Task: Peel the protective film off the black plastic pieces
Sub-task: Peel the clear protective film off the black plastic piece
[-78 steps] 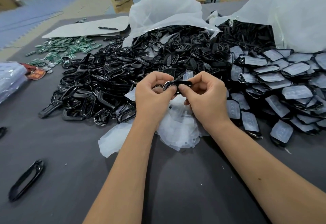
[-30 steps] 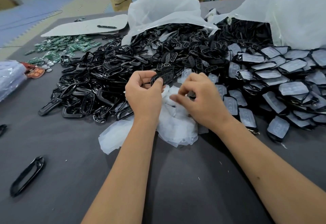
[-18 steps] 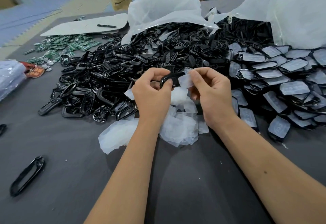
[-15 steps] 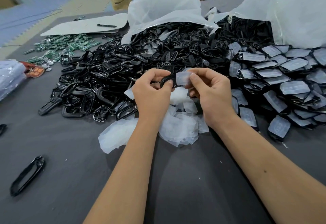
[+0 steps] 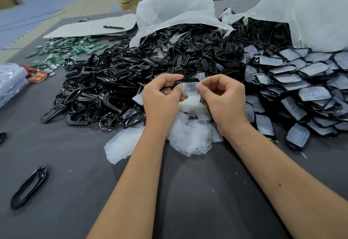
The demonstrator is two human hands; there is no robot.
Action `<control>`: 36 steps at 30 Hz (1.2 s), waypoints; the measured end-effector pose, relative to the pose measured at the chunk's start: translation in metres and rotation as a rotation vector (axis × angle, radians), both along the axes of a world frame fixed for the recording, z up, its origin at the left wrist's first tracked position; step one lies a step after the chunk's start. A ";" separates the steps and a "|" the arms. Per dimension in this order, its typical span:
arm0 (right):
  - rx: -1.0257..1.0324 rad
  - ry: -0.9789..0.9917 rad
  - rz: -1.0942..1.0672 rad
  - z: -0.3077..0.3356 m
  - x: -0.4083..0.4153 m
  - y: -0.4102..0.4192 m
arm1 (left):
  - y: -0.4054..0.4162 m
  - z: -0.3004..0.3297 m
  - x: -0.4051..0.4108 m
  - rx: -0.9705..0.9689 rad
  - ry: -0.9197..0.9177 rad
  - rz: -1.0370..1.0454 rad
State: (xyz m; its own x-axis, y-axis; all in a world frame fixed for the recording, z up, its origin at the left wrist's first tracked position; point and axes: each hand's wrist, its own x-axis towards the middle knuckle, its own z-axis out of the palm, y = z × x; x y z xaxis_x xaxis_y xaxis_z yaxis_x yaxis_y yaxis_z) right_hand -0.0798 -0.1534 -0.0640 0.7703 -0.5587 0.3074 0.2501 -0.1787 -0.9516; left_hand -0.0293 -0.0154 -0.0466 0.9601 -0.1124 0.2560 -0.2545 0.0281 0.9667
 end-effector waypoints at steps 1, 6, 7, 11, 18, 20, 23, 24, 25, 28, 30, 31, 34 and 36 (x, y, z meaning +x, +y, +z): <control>-0.004 0.000 -0.015 0.000 0.000 0.000 | 0.000 0.000 0.000 -0.003 0.008 -0.014; -0.068 0.019 -0.072 0.000 0.000 0.001 | 0.000 0.000 0.000 -0.046 0.051 -0.088; -0.075 0.026 -0.080 0.001 0.000 0.001 | 0.000 0.000 0.000 -0.061 0.056 -0.101; -0.088 0.044 -0.100 0.002 -0.001 0.002 | 0.000 0.002 -0.002 -0.096 0.053 -0.155; -0.097 0.061 -0.142 0.003 -0.001 0.003 | 0.000 0.001 -0.002 -0.051 0.029 -0.161; -0.097 0.063 -0.143 0.003 -0.001 0.003 | 0.000 0.000 -0.002 -0.043 0.020 -0.156; -0.102 0.064 -0.152 0.003 -0.001 0.004 | 0.001 -0.002 0.000 -0.043 0.014 -0.151; -0.106 0.065 -0.156 0.003 -0.001 0.004 | 0.001 -0.003 0.001 -0.042 0.012 -0.150; -0.108 0.068 -0.157 0.003 -0.001 0.004 | 0.001 -0.004 0.001 -0.041 0.011 -0.149; -0.107 0.075 -0.161 0.004 -0.002 0.004 | 0.001 -0.005 0.003 -0.035 0.011 -0.150; -0.114 0.076 -0.165 0.004 -0.002 0.004 | 0.000 -0.005 0.003 -0.034 0.011 -0.151; -0.120 0.078 -0.167 0.004 -0.002 0.004 | 0.000 -0.005 0.002 -0.039 0.013 -0.151; -0.127 0.089 -0.163 0.004 -0.002 0.005 | 0.001 -0.004 0.002 -0.062 0.025 -0.150; -0.115 0.096 -0.146 0.004 -0.002 0.005 | 0.001 -0.003 0.002 -0.067 0.035 -0.148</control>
State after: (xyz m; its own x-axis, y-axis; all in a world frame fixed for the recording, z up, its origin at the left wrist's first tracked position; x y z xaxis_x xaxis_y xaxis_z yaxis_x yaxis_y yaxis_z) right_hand -0.0817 -0.1488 -0.0603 0.7126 -0.6320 0.3045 0.1223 -0.3154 -0.9410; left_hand -0.0276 -0.0149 -0.0501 0.9429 -0.2368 0.2344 -0.2089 0.1278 0.9695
